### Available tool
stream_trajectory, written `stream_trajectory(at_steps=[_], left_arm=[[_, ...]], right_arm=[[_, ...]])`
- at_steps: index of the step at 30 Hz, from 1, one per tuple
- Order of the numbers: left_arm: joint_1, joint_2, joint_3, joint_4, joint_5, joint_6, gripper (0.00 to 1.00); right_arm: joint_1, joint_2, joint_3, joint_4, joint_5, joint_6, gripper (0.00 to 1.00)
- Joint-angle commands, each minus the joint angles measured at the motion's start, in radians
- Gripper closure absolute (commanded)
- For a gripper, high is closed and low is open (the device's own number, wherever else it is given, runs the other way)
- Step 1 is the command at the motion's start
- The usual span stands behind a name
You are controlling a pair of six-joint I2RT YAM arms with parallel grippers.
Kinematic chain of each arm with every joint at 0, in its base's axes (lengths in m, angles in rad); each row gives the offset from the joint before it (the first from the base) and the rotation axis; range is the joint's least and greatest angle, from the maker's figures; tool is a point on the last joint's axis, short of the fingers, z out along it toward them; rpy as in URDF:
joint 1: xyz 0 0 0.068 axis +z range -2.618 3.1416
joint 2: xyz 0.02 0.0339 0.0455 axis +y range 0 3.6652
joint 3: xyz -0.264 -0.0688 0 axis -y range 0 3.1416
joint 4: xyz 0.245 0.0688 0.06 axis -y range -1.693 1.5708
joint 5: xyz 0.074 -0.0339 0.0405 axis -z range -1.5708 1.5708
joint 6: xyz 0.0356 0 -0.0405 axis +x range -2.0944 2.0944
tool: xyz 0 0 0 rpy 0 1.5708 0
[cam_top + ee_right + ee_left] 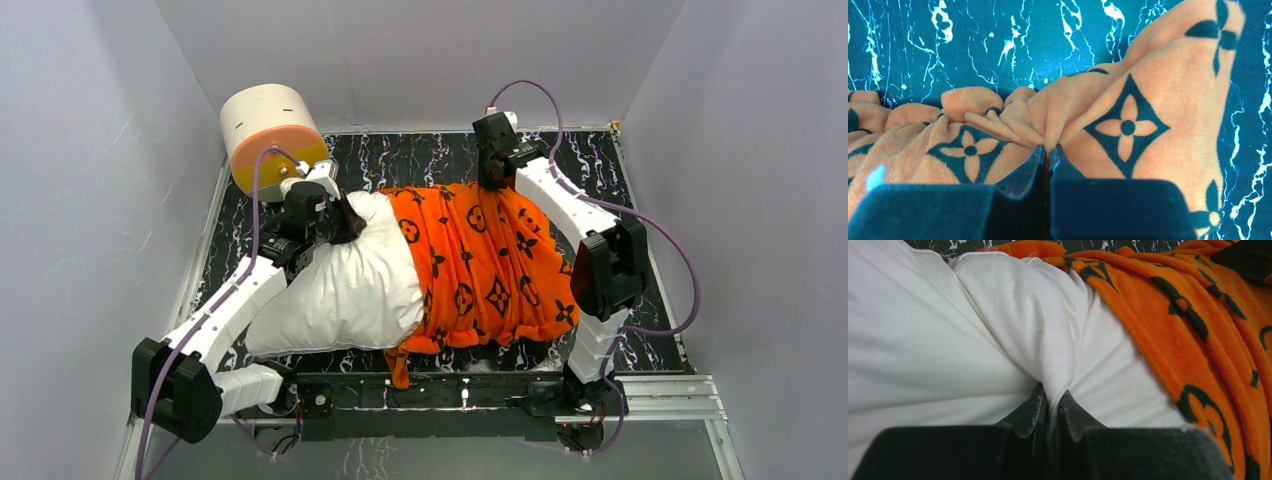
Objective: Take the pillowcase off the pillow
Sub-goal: Remove the pillow from the pillowcase.
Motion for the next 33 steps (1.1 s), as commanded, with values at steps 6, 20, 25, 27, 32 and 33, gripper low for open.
stream_trajectory(at_steps=[6,20,25,27,32,33], left_arm=[[0.002,-0.049,-0.032,-0.234,-0.202,-0.054,1.00],[0.008,-0.075,-0.039,-0.188,-0.109,-0.015,1.00],[0.009,-0.069,-0.024,-0.195,-0.095,-0.015,1.00],[0.009,-0.072,-0.023,-0.200,-0.101,-0.015,1.00],[0.009,-0.077,-0.023,-0.219,-0.112,-0.025,1.00],[0.009,-0.081,-0.026,-0.221,-0.117,-0.028,1.00]], right_arm=[[-0.233,-0.051,0.117,-0.053,0.180,-0.037,0.94],[-0.283,-0.123,0.178,-0.023,-0.514,0.011,0.40],[-0.106,-0.030,0.195,-0.050,-0.464,-0.018,0.16],[-0.054,0.024,0.197,-0.090,-0.450,-0.033,0.14],[0.006,0.067,0.120,-0.136,-0.215,-0.037,0.37],[0.003,0.054,0.102,-0.125,-0.154,-0.042,0.45]])
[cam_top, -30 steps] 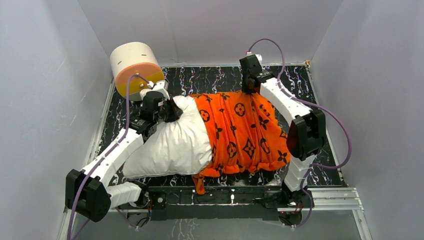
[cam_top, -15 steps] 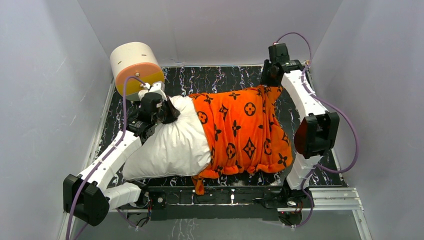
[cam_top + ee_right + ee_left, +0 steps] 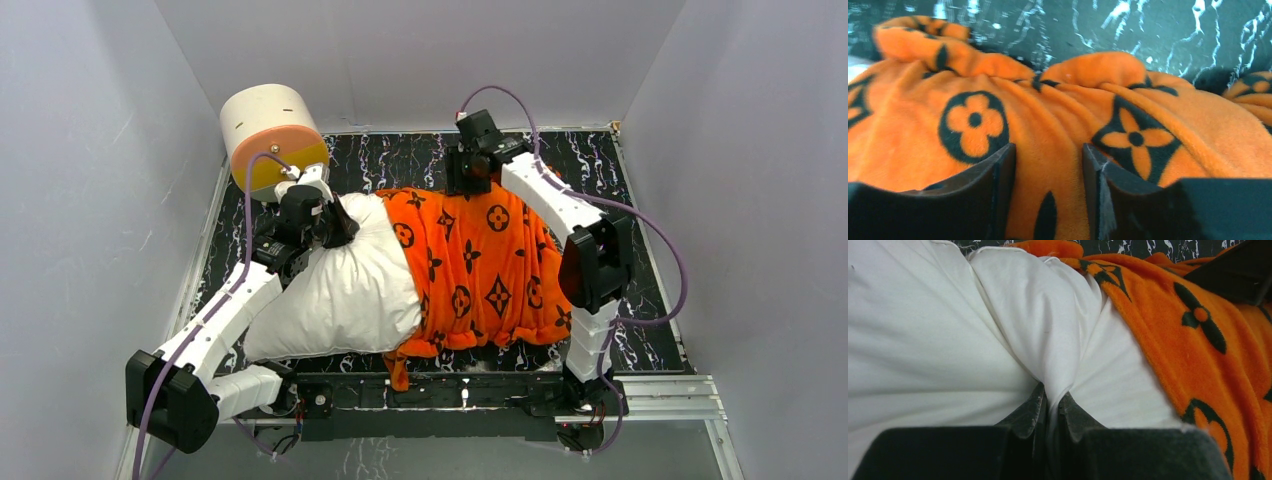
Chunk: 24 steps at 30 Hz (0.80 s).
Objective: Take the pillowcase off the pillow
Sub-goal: Remove the pillow from the pillowcase.
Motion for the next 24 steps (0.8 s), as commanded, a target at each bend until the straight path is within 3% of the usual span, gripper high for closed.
stream_trajectory(at_steps=[1,4,6,11,15,17,20,24], left_arm=[[0.011,-0.028,-0.023,-0.156,-0.029,0.021,1.00],[0.010,-0.035,-0.023,-0.179,-0.069,0.003,1.00],[0.011,-0.040,-0.024,-0.196,-0.097,-0.003,1.00],[0.013,-0.063,-0.044,-0.213,-0.134,-0.013,1.00],[0.016,-0.062,-0.046,-0.209,-0.131,-0.011,1.00],[0.015,-0.060,-0.046,-0.199,-0.110,-0.006,1.00],[0.016,-0.064,-0.050,-0.177,-0.076,0.000,1.00],[0.016,-0.063,-0.047,-0.160,-0.039,0.013,1.00]], right_arm=[[-0.025,-0.020,-0.065,-0.034,0.272,-0.020,0.53],[-0.081,-0.057,-0.086,-0.004,0.419,-0.026,0.85],[-0.152,-0.070,-0.078,-0.004,0.426,-0.028,0.95],[-0.314,-0.104,-0.035,-0.006,0.363,-0.019,0.98],[-0.329,-0.132,0.006,-0.004,0.270,0.001,0.98],[-0.326,-0.155,0.003,0.012,0.118,0.019,0.91],[-0.290,-0.179,-0.001,0.045,-0.058,0.036,0.63],[-0.131,-0.158,0.047,0.049,-0.075,0.018,0.28]])
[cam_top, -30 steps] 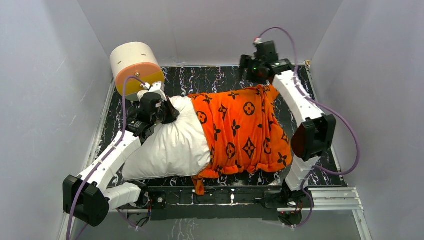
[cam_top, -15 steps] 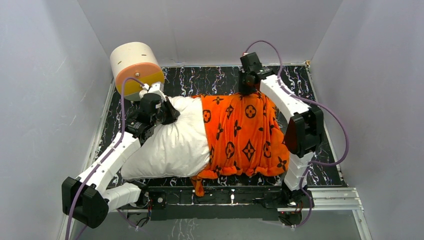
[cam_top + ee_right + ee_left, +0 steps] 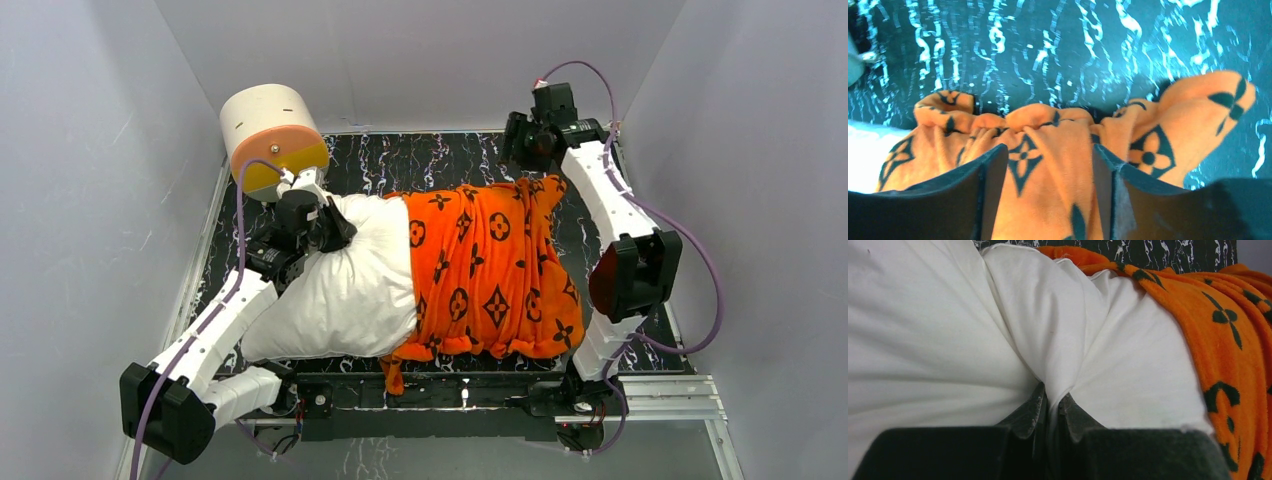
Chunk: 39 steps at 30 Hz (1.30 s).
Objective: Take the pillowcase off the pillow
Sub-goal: Remove the pillow from the pillowcase.
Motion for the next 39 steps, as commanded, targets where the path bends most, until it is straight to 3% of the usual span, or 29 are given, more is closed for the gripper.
stream_trajectory(at_steps=[1,5,9,10,12,14,18,23,26,28,30,35,37,39], left_arm=[[0.017,-0.014,-0.027,-0.139,-0.029,0.056,1.00],[0.017,-0.012,-0.026,-0.138,-0.013,0.051,1.00],[0.017,-0.022,-0.027,-0.144,-0.026,0.050,1.00],[0.017,-0.023,-0.027,-0.148,-0.036,0.049,1.00],[0.017,-0.026,-0.029,-0.155,-0.058,0.039,1.00],[0.017,-0.026,-0.028,-0.165,-0.073,0.024,1.00],[0.018,-0.021,-0.023,-0.210,-0.147,-0.001,1.00],[0.042,-0.043,-0.031,-0.251,-0.203,0.000,1.00],[0.052,-0.044,-0.040,-0.247,-0.174,0.008,1.00],[0.053,-0.045,-0.048,-0.220,-0.132,0.012,1.00],[0.053,-0.046,-0.051,-0.193,-0.101,0.008,1.00],[0.054,-0.023,-0.019,-0.203,-0.109,0.014,1.00],[0.055,-0.024,-0.013,-0.212,-0.131,0.022,1.00],[0.055,-0.028,-0.013,-0.221,-0.160,0.025,1.00]], right_arm=[[0.154,-0.026,0.100,0.078,-0.027,-0.034,0.23],[0.266,0.051,0.122,0.064,-0.044,-0.053,0.11],[0.326,0.133,0.098,0.004,0.013,-0.060,0.12],[0.330,0.139,0.074,-0.002,0.066,-0.061,0.16],[0.328,0.140,0.036,-0.009,0.203,-0.076,0.39],[0.313,0.141,0.040,-0.044,0.351,-0.092,0.51],[0.205,0.118,0.056,-0.069,0.525,-0.099,0.82],[0.059,0.064,0.062,-0.042,0.439,-0.079,1.00],[0.063,0.024,0.062,-0.024,0.296,-0.068,1.00],[0.087,0.006,0.077,-0.025,0.154,-0.058,0.96],[0.142,-0.003,0.110,-0.037,0.111,-0.065,0.84],[0.265,-0.032,0.182,-0.093,0.171,-0.097,0.35],[0.296,-0.085,0.141,-0.104,0.207,-0.098,0.24],[0.322,-0.156,0.045,-0.108,0.255,-0.083,0.20]])
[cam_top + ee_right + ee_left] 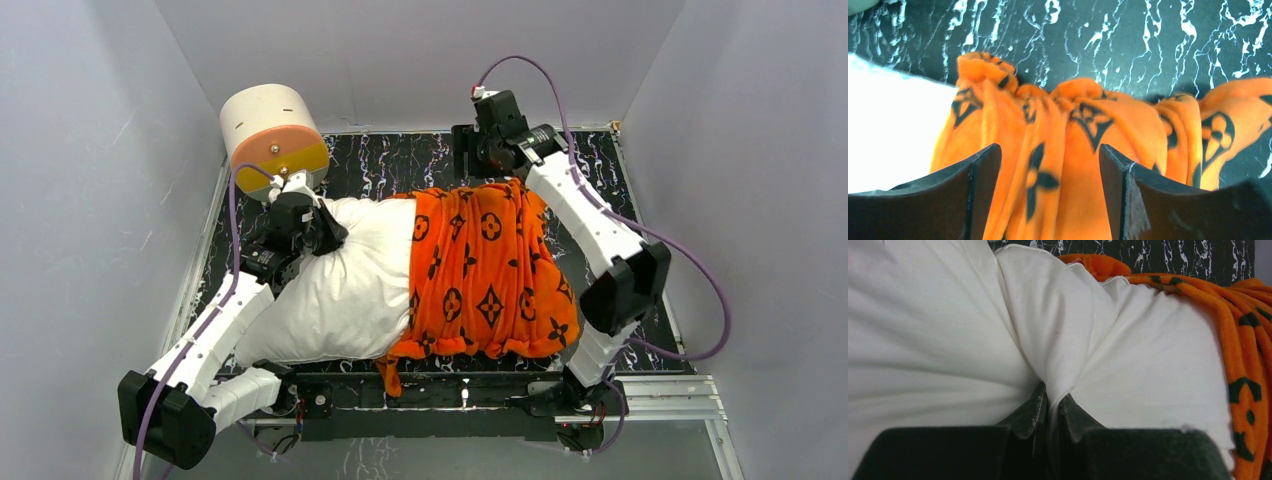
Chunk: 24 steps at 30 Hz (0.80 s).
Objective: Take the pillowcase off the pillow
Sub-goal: Remove the pillow from the pillowcase.
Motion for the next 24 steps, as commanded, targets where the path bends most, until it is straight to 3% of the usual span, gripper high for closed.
stream_trajectory(at_steps=[1,6,8,14,17,20,24], left_arm=[[0.021,0.000,-0.003,-0.170,-0.134,0.055,1.00],[0.022,0.002,0.000,-0.160,-0.155,0.061,1.00],[0.023,0.006,0.001,-0.153,-0.155,0.060,1.00],[0.023,0.010,0.006,-0.141,-0.146,0.066,1.00],[0.023,0.004,0.005,-0.144,-0.137,0.069,1.00],[0.023,-0.002,0.002,-0.150,-0.111,0.072,1.00],[0.023,-0.003,0.001,-0.149,-0.086,0.068,1.00]], right_arm=[[0.067,-0.204,-0.133,-0.022,0.147,-0.001,0.19],[0.065,-0.457,-0.460,-0.021,0.550,0.158,0.07],[0.024,-0.556,-0.562,0.008,0.551,0.194,0.05],[-0.269,-0.681,-0.708,0.121,0.168,0.171,0.05],[-0.413,-0.645,-0.737,0.188,-0.147,0.177,0.05],[-0.481,-0.591,-0.771,0.296,-0.348,0.249,0.05],[-0.494,-0.508,-0.827,0.514,-0.501,0.389,0.07]])
